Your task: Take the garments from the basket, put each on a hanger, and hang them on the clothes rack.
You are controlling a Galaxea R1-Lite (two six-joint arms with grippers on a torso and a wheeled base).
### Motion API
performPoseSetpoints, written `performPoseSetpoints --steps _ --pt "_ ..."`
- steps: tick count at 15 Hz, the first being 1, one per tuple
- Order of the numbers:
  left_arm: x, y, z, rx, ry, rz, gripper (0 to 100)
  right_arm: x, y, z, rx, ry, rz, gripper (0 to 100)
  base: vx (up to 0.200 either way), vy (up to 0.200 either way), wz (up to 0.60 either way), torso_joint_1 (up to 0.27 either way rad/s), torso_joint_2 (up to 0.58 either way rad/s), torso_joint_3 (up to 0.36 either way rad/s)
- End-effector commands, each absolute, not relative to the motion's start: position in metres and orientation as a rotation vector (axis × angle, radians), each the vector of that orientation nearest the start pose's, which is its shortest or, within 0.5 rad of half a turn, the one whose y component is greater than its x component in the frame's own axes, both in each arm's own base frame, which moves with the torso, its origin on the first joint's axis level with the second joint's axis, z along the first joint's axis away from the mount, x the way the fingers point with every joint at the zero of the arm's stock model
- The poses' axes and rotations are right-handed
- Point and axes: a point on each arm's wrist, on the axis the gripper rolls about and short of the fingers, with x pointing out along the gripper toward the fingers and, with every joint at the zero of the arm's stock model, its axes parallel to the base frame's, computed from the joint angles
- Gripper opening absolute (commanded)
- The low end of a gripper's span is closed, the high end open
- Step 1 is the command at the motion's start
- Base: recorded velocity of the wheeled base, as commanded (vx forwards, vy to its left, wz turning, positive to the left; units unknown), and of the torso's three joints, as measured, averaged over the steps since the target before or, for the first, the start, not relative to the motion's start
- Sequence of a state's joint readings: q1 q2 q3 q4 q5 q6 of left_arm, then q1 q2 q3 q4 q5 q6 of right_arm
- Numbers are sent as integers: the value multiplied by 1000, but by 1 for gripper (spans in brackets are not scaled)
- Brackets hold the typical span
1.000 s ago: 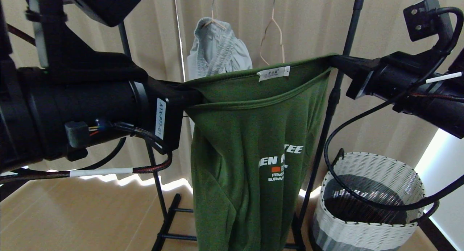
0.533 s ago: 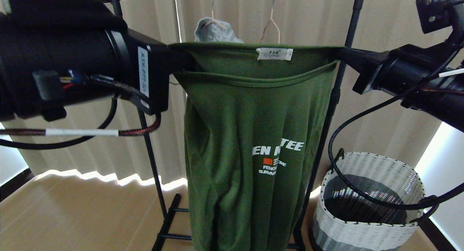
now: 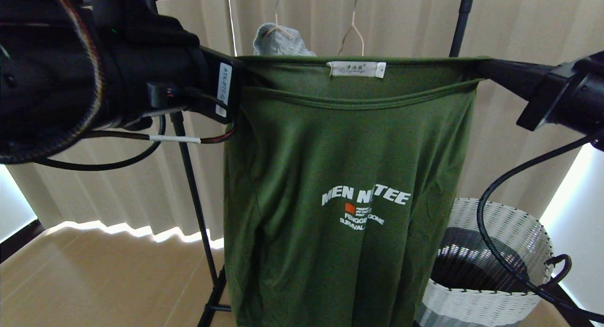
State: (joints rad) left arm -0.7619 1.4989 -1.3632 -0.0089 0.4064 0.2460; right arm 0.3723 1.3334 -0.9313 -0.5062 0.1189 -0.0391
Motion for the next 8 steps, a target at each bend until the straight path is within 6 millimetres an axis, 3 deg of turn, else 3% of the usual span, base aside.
performPoseSetpoints --steps 1,8 --pt "200 -181 320 346 112 -378 0 197 80 290 -32 -78 492 0 0 0 0 0 0 0" --pt "200 -180 324 321 68 -373 0 197 80 289 -37 -76 492 0 0 0 0 0 0 0"
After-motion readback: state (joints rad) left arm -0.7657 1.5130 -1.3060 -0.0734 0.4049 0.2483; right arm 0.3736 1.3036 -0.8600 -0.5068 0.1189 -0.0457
